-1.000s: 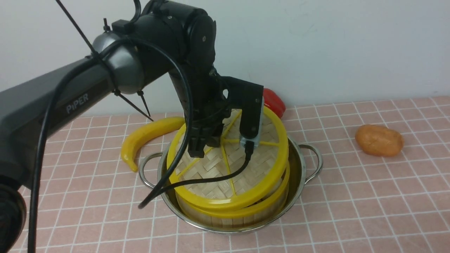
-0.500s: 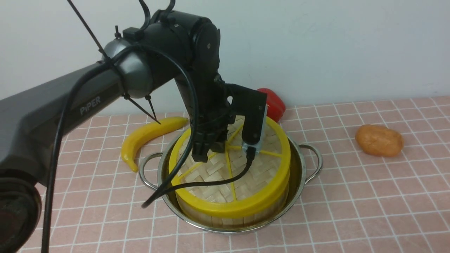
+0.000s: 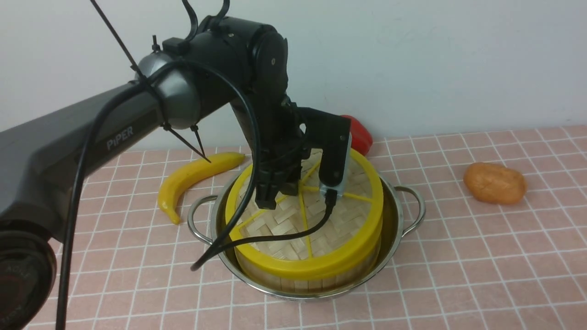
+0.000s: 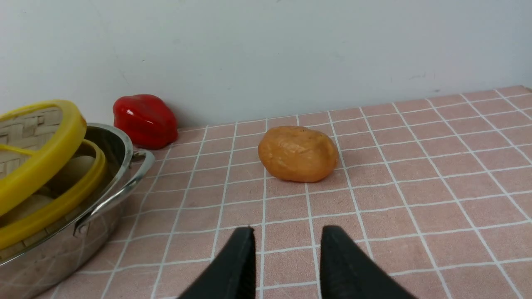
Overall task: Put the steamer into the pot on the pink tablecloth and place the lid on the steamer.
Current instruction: 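Place the yellow bamboo steamer lid onto the steamer in the pot with the left gripper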
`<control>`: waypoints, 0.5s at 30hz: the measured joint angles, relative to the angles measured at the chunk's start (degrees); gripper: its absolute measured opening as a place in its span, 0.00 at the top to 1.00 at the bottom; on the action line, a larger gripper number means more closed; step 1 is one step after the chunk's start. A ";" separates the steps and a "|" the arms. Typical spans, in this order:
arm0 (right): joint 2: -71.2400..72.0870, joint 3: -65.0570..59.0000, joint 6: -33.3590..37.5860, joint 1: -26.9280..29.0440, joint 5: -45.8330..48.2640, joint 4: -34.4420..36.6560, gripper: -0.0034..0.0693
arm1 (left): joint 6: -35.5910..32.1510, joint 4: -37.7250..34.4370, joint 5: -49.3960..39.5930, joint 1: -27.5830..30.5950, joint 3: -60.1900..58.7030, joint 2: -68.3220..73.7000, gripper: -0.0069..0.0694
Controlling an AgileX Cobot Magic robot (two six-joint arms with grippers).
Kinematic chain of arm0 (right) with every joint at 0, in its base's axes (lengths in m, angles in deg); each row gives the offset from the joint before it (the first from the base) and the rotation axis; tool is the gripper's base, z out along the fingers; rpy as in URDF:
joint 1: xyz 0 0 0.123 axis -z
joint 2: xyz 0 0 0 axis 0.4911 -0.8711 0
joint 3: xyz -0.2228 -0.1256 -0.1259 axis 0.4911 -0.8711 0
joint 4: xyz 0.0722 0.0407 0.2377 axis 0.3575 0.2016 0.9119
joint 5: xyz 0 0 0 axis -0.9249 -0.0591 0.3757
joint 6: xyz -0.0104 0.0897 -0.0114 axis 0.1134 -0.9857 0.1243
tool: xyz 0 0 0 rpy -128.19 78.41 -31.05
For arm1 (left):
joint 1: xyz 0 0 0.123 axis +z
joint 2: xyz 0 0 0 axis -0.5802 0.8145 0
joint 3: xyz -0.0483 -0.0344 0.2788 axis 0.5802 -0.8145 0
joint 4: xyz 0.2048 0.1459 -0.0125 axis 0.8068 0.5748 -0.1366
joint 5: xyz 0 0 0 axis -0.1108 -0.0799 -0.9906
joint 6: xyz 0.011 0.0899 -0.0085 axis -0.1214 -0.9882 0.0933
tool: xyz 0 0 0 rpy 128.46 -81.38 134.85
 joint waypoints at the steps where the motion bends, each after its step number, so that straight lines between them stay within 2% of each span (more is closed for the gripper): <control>1: 0.00 0.00 0.00 0.00 0.00 0.00 0.62 | 0.00 0.00 -0.05 0.00 0.00 0.00 0.76; 15: 0.00 0.00 0.00 0.00 0.00 0.00 0.62 | -0.07 0.00 -3.52 0.00 3.97 0.00 0.76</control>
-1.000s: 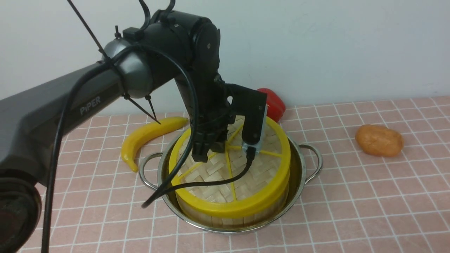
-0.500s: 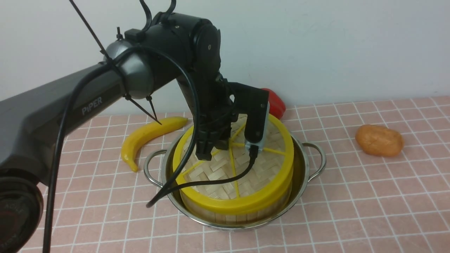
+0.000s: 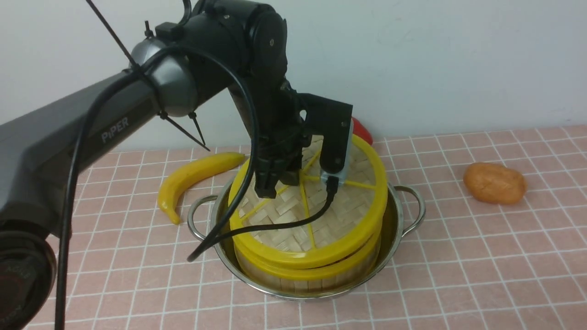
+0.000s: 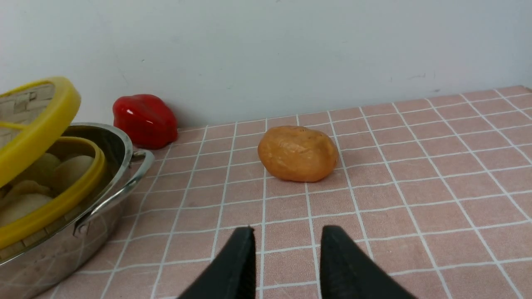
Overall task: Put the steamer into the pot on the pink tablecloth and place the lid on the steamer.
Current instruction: 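Place the yellow bamboo steamer lid onto the steamer in the pot with the left gripper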
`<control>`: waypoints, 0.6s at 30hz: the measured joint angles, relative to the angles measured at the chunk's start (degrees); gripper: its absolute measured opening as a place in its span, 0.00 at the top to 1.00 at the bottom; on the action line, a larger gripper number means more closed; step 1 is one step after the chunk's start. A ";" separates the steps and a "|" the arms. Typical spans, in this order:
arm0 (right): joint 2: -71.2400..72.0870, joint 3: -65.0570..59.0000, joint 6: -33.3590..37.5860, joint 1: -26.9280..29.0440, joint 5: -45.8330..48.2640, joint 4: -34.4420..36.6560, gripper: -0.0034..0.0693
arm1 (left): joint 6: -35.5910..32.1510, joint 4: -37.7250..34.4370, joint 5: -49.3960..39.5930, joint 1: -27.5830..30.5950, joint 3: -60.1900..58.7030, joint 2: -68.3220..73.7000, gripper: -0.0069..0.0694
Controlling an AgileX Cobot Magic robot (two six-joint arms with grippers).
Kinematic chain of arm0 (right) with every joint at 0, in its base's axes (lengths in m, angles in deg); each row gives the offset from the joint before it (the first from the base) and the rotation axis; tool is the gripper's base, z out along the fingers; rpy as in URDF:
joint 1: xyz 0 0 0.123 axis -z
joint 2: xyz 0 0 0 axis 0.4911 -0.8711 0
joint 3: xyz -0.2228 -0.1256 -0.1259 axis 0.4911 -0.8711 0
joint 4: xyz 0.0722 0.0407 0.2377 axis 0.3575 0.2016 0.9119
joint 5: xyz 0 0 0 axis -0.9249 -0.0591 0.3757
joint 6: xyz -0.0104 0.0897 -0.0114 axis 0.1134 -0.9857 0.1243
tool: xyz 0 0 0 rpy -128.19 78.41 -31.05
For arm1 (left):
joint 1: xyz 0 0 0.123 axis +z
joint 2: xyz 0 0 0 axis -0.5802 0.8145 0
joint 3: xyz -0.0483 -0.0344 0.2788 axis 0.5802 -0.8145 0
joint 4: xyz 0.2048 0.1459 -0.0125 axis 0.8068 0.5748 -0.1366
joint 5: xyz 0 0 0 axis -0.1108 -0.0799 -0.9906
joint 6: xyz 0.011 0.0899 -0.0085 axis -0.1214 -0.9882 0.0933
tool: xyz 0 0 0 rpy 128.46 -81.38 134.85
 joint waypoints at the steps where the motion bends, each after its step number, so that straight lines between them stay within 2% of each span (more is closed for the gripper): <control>1: 0.00 0.00 0.00 0.00 0.00 0.00 0.62 | 0.00 -0.40 0.00 0.00 0.05 0.00 0.76; 12: 0.00 0.00 0.00 0.00 0.00 0.00 0.62 | 0.70 0.73 -0.01 0.00 1.62 1.10 0.76; 18: 0.00 0.00 0.00 0.00 0.00 0.00 0.62 | 4.88 2.01 -0.01 0.00 6.85 1.10 0.76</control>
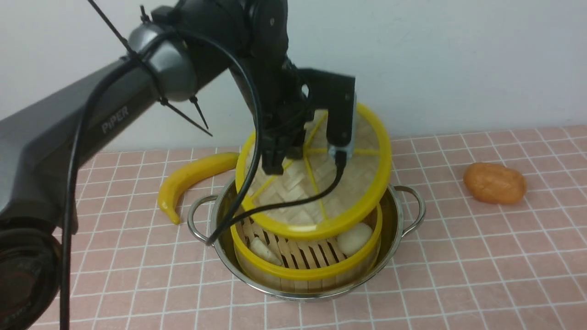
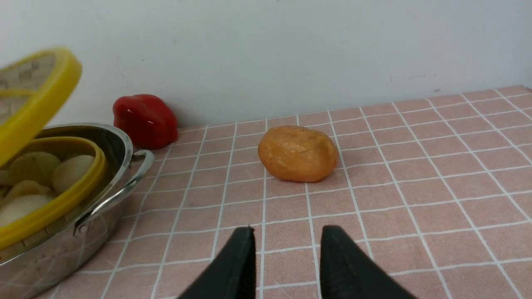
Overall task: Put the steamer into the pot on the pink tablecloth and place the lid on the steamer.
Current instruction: 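Place the yellow bamboo steamer lid onto the steamer in the pot with the left gripper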
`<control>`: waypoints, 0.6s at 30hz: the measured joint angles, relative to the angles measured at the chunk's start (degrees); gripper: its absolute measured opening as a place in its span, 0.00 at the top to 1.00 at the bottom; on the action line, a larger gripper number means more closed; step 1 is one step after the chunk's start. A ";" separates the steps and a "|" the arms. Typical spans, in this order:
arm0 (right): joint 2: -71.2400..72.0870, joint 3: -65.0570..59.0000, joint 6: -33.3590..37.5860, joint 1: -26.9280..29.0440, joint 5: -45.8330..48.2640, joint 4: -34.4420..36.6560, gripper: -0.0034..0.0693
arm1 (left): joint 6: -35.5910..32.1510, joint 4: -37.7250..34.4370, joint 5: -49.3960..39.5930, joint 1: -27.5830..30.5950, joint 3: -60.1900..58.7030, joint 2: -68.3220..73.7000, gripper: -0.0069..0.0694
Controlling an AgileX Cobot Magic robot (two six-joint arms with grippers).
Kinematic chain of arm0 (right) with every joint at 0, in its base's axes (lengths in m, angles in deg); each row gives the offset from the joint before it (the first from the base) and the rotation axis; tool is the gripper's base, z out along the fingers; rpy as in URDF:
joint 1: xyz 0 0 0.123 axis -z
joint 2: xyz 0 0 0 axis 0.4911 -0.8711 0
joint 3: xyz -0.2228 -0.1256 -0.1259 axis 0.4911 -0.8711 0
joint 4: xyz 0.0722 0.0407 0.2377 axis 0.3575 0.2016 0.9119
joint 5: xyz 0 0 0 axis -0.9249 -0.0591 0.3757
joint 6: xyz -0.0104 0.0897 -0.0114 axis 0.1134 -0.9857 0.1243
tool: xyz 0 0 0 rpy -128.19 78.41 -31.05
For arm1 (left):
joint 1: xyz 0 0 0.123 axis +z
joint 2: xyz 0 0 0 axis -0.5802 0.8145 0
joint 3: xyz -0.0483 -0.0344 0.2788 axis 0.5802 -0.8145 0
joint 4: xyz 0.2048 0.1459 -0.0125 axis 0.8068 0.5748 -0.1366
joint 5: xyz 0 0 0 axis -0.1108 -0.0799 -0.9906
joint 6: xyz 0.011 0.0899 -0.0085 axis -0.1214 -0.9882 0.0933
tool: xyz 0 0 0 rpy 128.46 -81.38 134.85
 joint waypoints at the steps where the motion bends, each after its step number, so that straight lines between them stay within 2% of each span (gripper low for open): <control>1: 0.00 0.00 0.00 0.00 0.00 0.00 0.62 | 0.76 -0.56 0.00 0.00 0.72 -0.11 0.76; 14: 0.00 0.00 0.00 0.00 0.00 0.00 0.62 | 10.91 1.57 -0.07 -2.44 0.70 -1.53 0.76; 18: 0.00 0.00 0.00 0.00 0.00 0.00 0.62 | 13.71 1.81 -0.07 -2.44 -4.14 -5.78 0.76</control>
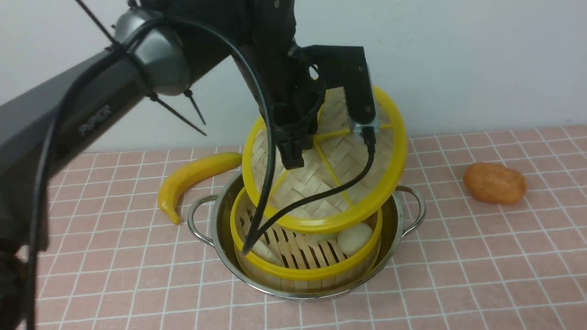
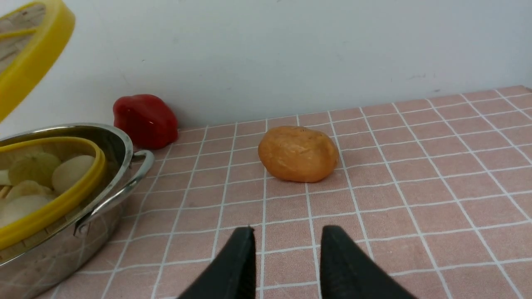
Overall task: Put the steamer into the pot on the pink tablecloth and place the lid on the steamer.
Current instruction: 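Place the yellow bamboo steamer lid onto the steamer in the pot with the left gripper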
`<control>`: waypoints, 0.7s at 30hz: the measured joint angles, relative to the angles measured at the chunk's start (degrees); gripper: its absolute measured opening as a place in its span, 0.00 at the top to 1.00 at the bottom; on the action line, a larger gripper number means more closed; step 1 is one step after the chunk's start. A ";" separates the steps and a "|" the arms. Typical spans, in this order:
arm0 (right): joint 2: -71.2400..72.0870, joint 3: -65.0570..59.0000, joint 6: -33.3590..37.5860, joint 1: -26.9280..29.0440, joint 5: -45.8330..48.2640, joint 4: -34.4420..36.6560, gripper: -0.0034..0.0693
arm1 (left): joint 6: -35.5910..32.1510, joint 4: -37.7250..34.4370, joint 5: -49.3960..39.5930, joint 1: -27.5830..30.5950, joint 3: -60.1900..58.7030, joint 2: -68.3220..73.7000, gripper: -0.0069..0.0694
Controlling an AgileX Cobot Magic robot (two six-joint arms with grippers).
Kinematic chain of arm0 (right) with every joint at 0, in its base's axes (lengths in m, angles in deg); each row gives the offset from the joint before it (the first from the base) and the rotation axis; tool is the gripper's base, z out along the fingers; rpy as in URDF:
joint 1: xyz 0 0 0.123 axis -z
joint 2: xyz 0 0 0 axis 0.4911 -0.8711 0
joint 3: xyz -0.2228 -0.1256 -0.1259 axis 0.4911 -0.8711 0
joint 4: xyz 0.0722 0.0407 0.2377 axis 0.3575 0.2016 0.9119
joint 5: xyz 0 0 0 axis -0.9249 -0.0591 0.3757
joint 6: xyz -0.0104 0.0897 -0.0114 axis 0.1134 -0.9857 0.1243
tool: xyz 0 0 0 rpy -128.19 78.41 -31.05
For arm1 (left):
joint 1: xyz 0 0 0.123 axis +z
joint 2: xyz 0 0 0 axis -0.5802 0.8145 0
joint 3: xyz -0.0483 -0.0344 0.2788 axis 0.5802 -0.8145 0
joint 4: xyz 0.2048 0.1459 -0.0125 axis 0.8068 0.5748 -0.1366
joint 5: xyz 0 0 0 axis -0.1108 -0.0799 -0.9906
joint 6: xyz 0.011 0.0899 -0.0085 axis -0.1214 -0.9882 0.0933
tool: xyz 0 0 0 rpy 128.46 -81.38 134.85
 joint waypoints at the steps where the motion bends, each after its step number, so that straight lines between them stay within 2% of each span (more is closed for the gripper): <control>1: 0.00 0.00 0.00 0.00 0.00 0.00 0.62 | 0.06 0.17 0.04 0.00 -1.04 -1.00 0.76; 5: 0.00 0.00 0.00 0.00 0.00 0.00 0.62 | -0.85 0.29 -0.18 0.00 -5.56 -3.94 0.76; 12: 0.00 0.00 0.00 0.00 0.00 0.00 0.62 | -7.54 -1.53 -0.12 0.05 -6.67 -2.17 0.76; 21: 0.00 0.00 0.00 0.00 0.00 0.00 0.62 | -8.01 -0.41 -0.02 0.05 -6.78 0.75 0.76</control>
